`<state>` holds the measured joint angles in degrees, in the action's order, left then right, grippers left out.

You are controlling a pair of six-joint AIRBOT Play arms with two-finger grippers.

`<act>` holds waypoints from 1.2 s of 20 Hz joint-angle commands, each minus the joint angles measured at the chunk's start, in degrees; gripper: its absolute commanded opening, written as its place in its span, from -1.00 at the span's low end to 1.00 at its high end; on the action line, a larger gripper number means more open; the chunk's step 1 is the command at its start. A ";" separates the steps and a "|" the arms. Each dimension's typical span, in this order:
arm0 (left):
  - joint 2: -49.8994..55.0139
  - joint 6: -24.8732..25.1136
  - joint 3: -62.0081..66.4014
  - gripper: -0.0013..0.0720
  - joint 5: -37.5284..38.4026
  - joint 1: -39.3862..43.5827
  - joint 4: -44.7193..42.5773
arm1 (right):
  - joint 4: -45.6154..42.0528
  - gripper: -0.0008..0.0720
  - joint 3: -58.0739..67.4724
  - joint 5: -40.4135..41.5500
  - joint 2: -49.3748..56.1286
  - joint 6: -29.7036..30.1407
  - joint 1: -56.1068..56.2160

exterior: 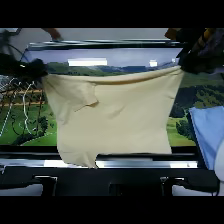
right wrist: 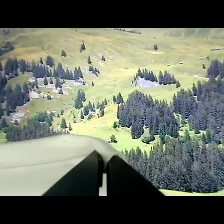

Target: Fold the clothes and pants, and hang the long-sleeved shirts on hangers.

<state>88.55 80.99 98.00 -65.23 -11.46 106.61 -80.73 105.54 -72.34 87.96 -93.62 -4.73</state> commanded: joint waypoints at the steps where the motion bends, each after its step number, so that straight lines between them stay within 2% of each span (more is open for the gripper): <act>1: 15.34 0.83 0.07 -0.93 11.74 1.18 2.25 | 0.61 -0.90 -0.09 9.62 13.27 0.20 0.07; 3: 18.91 2.93 0.07 -0.93 14.10 0.87 2.21 | 0.52 -0.90 -0.07 13.35 16.57 0.15 0.04; 6: 19.26 4.63 0.07 -0.93 11.56 0.20 1.79 | -0.11 -0.90 -0.02 13.09 17.64 -0.11 0.04; 14: 14.84 5.62 0.11 -0.93 -10.27 -1.01 1.36 | -5.18 -0.90 -0.04 -5.97 17.40 -0.22 0.07; 18: 14.12 5.62 0.07 -0.93 -20.52 -0.70 1.31 | -5.53 -0.90 -0.09 -12.44 17.68 -0.20 0.07; 21: 14.12 5.60 0.04 -0.93 -25.81 -0.59 1.11 | -5.46 -0.90 -0.09 -16.87 18.71 -0.24 0.07; 24: 14.32 5.62 0.04 -0.93 -28.00 -0.35 -0.90 | -5.27 -0.89 -0.22 -18.71 20.24 -0.24 0.07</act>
<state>102.83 86.59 98.06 -88.75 -12.03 107.20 -86.04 105.38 -87.46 107.04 -93.89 -4.73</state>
